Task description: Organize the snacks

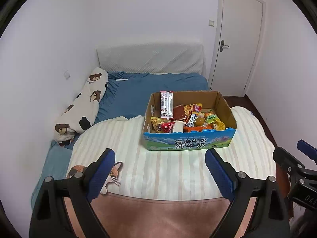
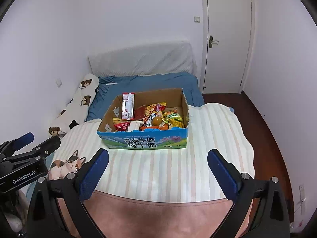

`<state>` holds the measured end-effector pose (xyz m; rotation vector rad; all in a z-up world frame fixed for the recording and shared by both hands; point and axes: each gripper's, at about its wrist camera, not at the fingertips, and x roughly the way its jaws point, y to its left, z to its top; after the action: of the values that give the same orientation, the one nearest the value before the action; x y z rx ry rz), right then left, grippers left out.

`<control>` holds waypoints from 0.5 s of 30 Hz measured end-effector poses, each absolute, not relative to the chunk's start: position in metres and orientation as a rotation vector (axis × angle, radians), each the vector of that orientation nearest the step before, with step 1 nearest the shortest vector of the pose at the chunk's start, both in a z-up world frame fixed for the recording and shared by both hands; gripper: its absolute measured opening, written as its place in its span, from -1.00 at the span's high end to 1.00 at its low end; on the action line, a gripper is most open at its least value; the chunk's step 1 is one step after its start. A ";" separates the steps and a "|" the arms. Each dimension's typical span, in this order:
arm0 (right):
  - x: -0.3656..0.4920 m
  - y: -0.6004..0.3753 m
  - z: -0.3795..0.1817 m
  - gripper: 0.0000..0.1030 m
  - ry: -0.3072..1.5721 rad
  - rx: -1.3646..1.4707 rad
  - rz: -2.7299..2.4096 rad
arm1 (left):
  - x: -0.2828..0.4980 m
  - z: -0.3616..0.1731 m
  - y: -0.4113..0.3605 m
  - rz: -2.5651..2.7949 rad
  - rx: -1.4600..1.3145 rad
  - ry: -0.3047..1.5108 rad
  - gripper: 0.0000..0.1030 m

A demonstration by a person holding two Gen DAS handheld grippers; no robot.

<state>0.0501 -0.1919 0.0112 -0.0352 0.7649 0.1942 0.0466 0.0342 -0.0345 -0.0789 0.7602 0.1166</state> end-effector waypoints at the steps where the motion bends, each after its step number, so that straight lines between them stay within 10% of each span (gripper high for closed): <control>1: 0.045 -0.192 0.014 -0.98 0.759 -0.036 0.194 | 0.043 -0.032 0.035 0.118 -0.080 0.754 -0.81; 15: 0.018 -0.201 0.030 -0.99 0.721 -0.008 0.188 | 0.030 -0.021 0.034 0.102 -0.104 0.724 -0.91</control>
<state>0.0182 -0.2006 0.0300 -0.0084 0.7214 0.1878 0.0297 0.0342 -0.0213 -0.1039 0.7243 0.1022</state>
